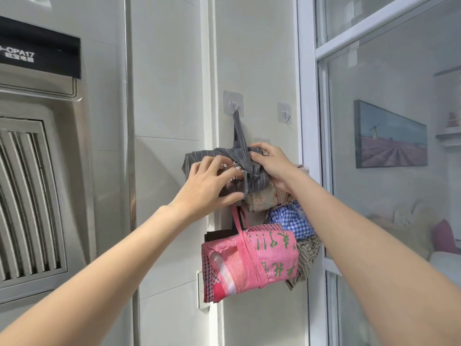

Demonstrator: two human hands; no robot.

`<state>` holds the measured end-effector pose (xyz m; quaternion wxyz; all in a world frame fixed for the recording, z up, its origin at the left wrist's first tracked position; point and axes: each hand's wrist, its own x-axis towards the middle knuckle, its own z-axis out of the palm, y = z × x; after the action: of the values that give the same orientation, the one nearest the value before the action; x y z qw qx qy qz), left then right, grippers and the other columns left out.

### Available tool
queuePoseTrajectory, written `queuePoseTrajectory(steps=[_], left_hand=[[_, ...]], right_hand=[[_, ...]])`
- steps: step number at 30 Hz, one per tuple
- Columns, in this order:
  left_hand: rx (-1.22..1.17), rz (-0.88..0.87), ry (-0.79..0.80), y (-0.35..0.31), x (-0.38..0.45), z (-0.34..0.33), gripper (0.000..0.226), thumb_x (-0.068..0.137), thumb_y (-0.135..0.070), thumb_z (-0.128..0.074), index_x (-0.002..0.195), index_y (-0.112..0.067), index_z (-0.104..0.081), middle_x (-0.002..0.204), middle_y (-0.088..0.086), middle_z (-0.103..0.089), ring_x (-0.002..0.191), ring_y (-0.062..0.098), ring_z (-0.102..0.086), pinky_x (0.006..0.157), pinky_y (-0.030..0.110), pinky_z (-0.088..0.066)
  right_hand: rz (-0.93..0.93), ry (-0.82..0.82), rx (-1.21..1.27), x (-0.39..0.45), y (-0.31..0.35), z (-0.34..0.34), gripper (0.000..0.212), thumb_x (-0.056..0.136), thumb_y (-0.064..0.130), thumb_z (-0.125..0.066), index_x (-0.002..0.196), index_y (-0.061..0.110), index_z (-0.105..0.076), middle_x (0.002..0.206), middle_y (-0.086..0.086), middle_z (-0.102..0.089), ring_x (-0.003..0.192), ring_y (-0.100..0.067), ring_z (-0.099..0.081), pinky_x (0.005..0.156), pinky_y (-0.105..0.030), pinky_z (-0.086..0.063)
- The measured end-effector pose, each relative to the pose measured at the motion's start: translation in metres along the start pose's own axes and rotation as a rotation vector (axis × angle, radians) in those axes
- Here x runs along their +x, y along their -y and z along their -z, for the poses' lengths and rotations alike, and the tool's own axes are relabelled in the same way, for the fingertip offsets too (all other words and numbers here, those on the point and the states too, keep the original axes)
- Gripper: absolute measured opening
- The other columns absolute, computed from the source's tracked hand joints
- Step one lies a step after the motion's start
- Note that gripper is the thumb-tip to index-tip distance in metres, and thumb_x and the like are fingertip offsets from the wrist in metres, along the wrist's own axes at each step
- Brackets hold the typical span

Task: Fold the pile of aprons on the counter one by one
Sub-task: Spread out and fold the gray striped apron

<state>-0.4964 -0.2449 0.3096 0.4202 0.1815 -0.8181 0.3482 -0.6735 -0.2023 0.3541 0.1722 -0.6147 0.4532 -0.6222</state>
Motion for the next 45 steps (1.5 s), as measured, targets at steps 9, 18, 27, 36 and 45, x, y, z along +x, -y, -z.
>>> queuePoseTrajectory(steps=[9,18,27,36,45], left_hand=[[0.360,0.039,-0.061,0.008,0.014,-0.005,0.066,0.061,-0.024,-0.080,0.116,-0.022,-0.043,0.114,0.001,-0.065,0.082,0.024,-0.065,0.070,0.033,-0.046],[0.512,-0.071,-0.193,0.019,-0.011,-0.024,0.046,0.082,-0.007,-0.039,0.126,-0.018,-0.044,0.130,0.005,-0.059,0.099,0.026,-0.064,0.082,0.034,-0.039],[0.463,-0.180,-0.125,0.012,0.018,0.003,0.039,0.080,-0.001,-0.042,0.108,-0.010,-0.067,0.117,0.002,-0.067,0.095,0.020,-0.067,0.082,0.031,-0.034],[0.590,-0.158,0.055,0.011,-0.008,-0.027,0.065,0.079,-0.002,-0.023,0.134,-0.021,-0.053,0.140,-0.003,-0.050,0.128,0.024,-0.048,0.108,0.046,-0.034],[0.592,-0.038,0.004,0.011,-0.015,-0.010,0.067,0.078,0.002,-0.033,0.144,-0.010,-0.027,0.149,0.006,-0.037,0.137,0.026,-0.035,0.112,0.045,-0.013]], right_hand=[[-0.062,0.201,0.133,0.000,0.004,0.008,0.022,0.097,0.007,-0.046,0.116,0.008,-0.057,0.096,-0.011,-0.066,0.077,-0.017,-0.067,0.072,-0.029,-0.057],[0.559,-0.360,-0.875,-0.023,-0.016,-0.012,0.037,0.089,0.024,-0.045,0.120,0.007,-0.056,0.126,-0.015,-0.045,0.118,-0.028,-0.042,0.100,-0.043,-0.037],[0.428,-0.014,-1.426,-0.036,-0.015,-0.005,0.083,0.091,0.016,-0.049,0.148,0.000,0.009,0.158,-0.014,0.010,0.146,-0.022,0.007,0.116,-0.029,0.007],[0.520,-0.261,-1.497,-0.029,-0.072,-0.019,0.060,0.084,0.013,-0.027,0.142,-0.003,-0.028,0.143,-0.027,-0.038,0.135,-0.038,-0.036,0.108,-0.045,-0.033],[0.392,-0.104,-1.551,-0.040,-0.048,-0.007,0.091,0.091,0.022,-0.048,0.141,0.000,0.024,0.155,-0.017,0.017,0.145,-0.029,0.013,0.117,-0.038,0.005]])
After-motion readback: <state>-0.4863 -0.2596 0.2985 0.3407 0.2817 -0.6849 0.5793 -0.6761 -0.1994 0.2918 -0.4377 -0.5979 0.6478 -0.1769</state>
